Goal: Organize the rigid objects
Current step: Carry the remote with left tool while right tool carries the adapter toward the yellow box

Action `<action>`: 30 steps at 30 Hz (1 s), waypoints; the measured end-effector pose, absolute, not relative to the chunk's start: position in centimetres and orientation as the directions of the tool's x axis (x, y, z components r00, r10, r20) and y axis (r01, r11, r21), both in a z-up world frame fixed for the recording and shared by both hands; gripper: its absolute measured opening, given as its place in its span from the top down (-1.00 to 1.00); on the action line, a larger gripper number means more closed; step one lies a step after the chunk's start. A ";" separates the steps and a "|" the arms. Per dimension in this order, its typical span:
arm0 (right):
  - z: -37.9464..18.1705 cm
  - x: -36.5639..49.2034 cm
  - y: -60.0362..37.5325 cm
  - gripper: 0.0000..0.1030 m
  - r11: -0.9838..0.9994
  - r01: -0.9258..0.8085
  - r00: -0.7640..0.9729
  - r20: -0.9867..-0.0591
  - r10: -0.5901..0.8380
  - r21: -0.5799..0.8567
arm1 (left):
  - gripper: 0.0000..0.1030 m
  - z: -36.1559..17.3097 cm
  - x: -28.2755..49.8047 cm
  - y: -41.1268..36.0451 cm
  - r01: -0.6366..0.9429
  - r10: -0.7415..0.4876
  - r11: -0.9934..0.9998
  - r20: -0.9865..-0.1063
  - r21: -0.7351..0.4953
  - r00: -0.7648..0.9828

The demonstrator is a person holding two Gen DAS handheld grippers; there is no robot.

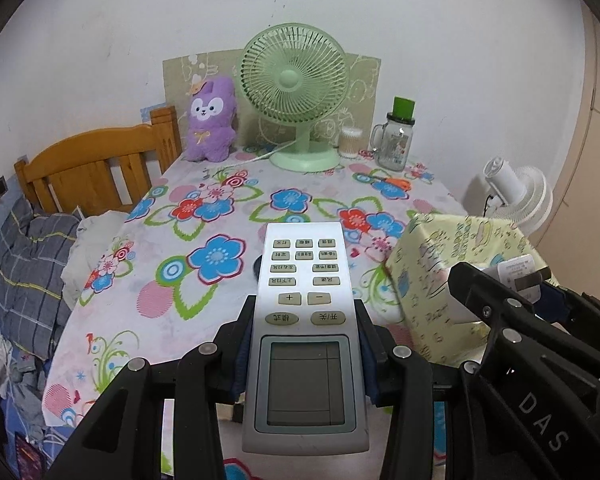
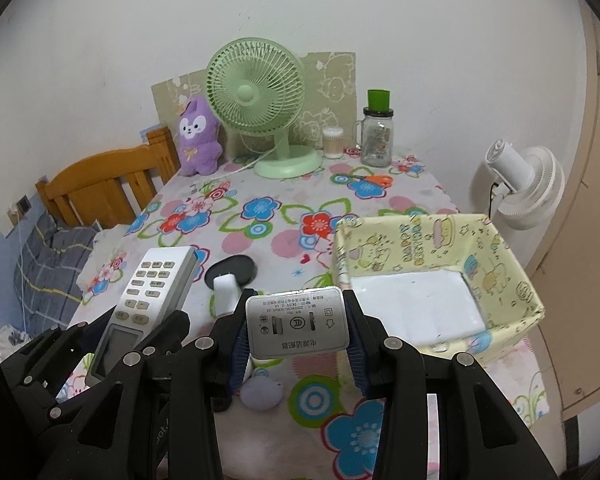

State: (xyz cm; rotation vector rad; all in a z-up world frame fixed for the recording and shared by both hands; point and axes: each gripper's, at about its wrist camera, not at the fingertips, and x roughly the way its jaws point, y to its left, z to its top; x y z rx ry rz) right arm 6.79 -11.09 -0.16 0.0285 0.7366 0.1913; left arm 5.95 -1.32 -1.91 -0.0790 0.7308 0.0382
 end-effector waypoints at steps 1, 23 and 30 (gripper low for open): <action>0.0 6.8 -11.4 0.13 0.983 -0.162 0.727 -0.663 0.180 0.089 | 0.14 -1.8 6.1 -1.7 -0.058 0.001 0.996 -0.667 -0.063 0.745; 0.4 9.5 -19.5 0.13 0.994 -0.064 0.743 -0.661 0.108 0.090 | 0.14 -1.3 9.7 -9.3 0.024 -0.049 0.999 -0.671 -0.048 0.740; -0.1 10.6 -21.8 0.13 0.996 -0.027 0.738 -0.670 0.078 0.086 | 0.14 -1.6 10.9 -12.0 0.061 -0.075 0.997 -0.678 -0.044 0.732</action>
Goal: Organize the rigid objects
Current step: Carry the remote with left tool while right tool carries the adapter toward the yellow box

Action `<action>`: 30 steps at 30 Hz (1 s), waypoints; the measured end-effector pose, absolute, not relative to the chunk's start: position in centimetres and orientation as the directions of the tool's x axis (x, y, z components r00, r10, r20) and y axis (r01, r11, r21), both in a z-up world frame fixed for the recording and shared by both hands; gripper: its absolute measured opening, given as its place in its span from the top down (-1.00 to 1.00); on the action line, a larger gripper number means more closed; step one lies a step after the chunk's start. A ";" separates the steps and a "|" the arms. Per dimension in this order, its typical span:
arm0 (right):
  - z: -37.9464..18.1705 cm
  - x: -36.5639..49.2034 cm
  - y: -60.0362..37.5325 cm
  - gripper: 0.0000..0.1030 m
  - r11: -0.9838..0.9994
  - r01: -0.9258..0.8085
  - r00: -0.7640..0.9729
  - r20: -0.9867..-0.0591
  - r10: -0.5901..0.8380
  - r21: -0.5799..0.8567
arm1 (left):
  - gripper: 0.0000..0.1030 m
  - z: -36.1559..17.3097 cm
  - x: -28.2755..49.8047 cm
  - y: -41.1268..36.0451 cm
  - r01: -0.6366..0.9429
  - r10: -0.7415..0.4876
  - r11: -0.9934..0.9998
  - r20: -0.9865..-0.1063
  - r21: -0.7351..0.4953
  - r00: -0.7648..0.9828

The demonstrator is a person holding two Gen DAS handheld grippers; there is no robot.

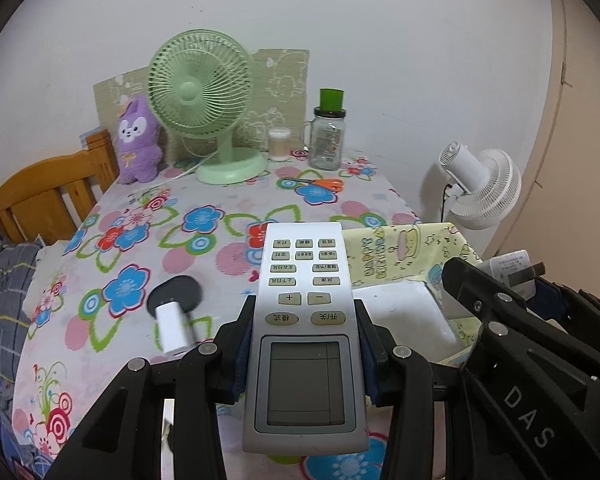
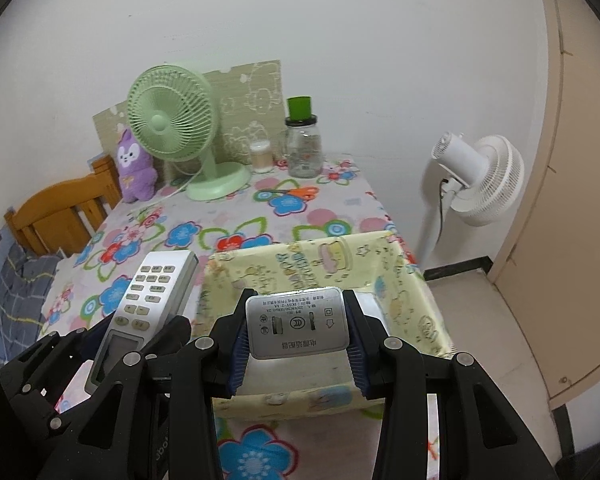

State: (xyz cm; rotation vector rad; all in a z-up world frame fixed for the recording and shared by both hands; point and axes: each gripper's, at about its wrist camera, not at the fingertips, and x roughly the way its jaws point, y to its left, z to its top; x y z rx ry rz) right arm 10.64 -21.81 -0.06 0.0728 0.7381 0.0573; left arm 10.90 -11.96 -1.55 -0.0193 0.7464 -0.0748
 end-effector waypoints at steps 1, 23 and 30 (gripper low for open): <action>-0.1 10.8 -22.1 0.13 0.996 -0.022 0.738 -0.671 0.073 0.085 | 0.14 -1.7 11.2 -12.3 0.064 -0.077 0.997 -0.680 -0.045 0.729; -4.3 17.8 -26.5 0.13 0.999 0.022 0.663 -0.748 0.018 0.043 | 0.13 -5.3 17.4 -16.9 0.083 -0.095 0.995 -0.758 -0.054 0.645; -6.2 19.7 -26.5 0.13 0.999 -0.012 0.626 -0.779 0.039 0.040 | 0.13 -6.6 18.2 -17.4 0.078 -0.081 0.996 -0.784 -0.041 0.615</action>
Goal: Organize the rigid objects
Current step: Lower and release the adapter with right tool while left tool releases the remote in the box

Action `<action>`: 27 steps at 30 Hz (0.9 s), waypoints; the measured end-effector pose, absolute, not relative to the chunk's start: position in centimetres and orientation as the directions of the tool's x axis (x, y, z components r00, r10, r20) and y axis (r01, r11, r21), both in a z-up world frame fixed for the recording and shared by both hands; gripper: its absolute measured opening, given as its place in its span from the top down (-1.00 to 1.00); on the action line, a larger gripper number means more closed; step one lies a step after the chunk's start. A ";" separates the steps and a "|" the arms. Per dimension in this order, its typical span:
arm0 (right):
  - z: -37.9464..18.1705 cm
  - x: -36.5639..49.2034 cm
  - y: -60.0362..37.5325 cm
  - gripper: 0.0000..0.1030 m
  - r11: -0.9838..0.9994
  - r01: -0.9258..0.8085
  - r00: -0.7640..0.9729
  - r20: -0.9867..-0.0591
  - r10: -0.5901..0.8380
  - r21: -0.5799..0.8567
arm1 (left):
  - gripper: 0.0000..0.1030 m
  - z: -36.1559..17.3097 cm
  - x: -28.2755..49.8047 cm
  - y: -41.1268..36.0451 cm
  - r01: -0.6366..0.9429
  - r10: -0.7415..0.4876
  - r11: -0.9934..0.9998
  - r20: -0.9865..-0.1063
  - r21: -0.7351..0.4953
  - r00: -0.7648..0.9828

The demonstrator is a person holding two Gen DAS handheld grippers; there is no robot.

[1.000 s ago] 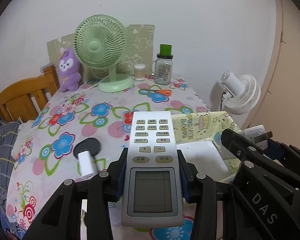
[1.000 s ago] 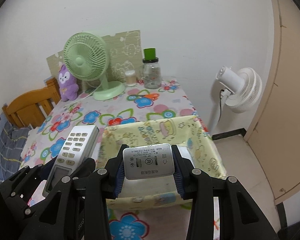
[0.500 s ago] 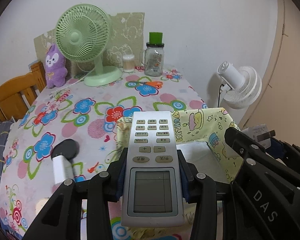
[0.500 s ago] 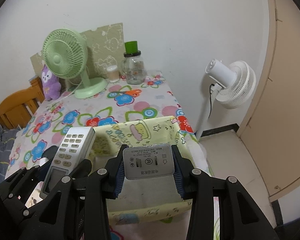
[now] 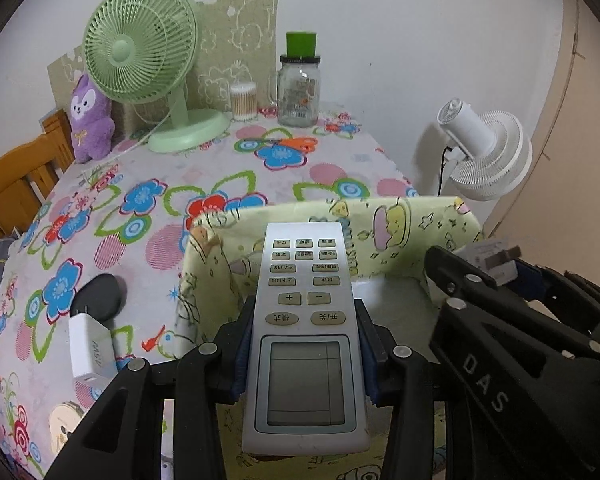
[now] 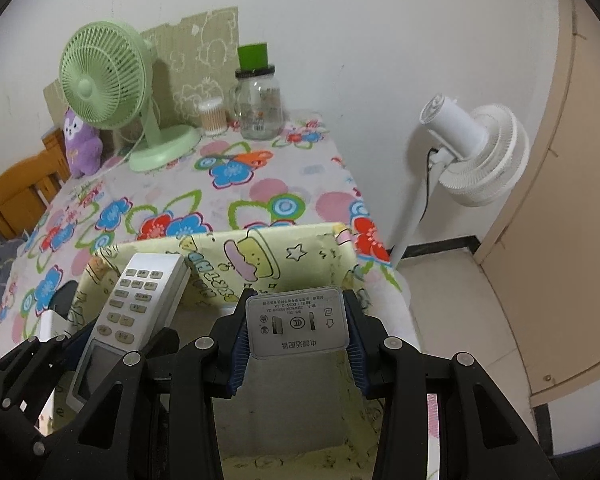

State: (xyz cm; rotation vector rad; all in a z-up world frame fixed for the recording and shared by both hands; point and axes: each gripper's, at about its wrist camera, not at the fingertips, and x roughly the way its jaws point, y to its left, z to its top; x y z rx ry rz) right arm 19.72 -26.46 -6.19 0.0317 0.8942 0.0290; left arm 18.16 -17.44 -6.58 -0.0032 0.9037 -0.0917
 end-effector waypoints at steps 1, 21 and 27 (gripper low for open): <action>-6.3 19.8 -26.3 0.13 0.999 -0.023 0.628 -0.777 0.042 0.036 | 0.13 -6.6 18.1 -17.6 0.079 -0.072 0.996 -0.783 -0.030 0.618; -6.8 19.7 -25.9 -0.12 0.996 -0.050 0.607 -0.790 0.086 0.070 | -0.42 -6.6 17.9 -18.2 0.081 -0.047 0.997 -0.775 0.005 0.630; -6.1 18.4 -25.9 -0.25 0.996 -0.031 0.615 -0.784 0.081 0.079 | -0.54 -5.9 16.9 -18.1 0.089 -0.048 0.996 -0.767 0.011 0.640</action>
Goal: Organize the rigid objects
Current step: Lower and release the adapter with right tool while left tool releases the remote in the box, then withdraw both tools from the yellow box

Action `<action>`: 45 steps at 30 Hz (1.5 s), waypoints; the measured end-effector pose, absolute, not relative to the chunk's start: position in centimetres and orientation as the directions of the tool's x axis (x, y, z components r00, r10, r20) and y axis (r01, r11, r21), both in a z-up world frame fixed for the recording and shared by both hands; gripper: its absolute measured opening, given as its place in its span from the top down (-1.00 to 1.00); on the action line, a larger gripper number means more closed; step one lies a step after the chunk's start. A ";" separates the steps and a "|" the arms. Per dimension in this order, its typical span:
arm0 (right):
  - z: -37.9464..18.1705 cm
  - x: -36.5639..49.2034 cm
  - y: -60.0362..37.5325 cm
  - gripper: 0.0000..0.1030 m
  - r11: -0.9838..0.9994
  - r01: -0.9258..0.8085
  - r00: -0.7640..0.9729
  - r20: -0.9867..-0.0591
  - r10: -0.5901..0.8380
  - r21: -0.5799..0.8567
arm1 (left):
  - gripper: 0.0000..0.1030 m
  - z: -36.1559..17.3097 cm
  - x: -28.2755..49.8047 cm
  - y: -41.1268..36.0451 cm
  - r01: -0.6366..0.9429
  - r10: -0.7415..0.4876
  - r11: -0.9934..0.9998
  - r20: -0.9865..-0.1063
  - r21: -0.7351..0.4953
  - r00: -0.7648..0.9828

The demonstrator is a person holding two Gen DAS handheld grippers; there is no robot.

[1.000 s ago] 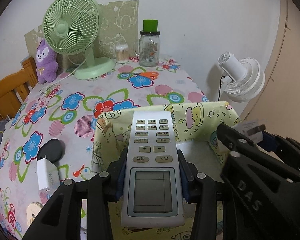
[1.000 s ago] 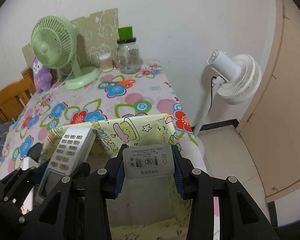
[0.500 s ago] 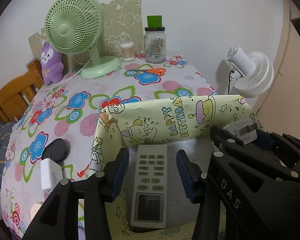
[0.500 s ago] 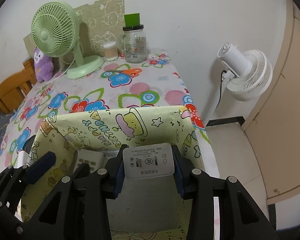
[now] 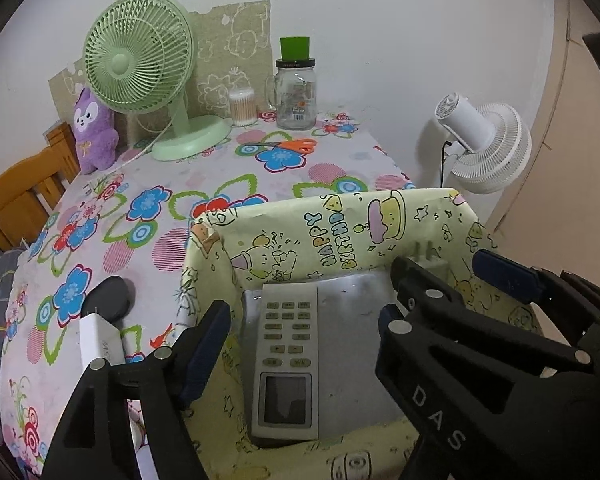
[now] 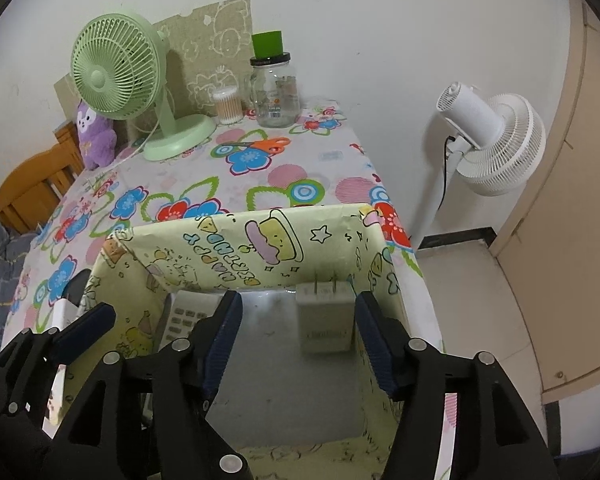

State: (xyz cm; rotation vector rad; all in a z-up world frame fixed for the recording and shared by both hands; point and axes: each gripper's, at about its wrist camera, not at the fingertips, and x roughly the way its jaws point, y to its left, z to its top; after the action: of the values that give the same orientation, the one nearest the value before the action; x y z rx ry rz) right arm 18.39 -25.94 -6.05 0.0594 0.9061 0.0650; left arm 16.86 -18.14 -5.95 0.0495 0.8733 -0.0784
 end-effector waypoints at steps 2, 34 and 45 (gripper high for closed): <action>-5.6 17.8 -25.9 -0.36 0.998 -0.018 0.628 -0.776 0.061 0.064 | -0.56 -5.6 16.4 -18.1 0.088 -0.042 0.996 -0.762 0.019 0.646; -1.7 9.9 -22.6 -0.82 0.999 0.009 0.705 -0.709 0.023 0.041 | -0.90 -2.4 9.1 -14.9 0.178 -0.103 0.983 -0.685 0.039 0.721; -1.1 6.8 -20.4 -0.86 1.000 -0.013 0.752 -0.659 0.024 0.020 | -0.90 -2.2 6.7 -13.2 0.192 -0.116 0.980 -0.671 0.041 0.733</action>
State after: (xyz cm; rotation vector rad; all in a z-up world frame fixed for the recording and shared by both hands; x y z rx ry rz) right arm 6.84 -20.44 -1.10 0.0148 0.7202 0.0202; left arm 6.69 -13.15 -2.18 0.1099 0.7293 -0.1699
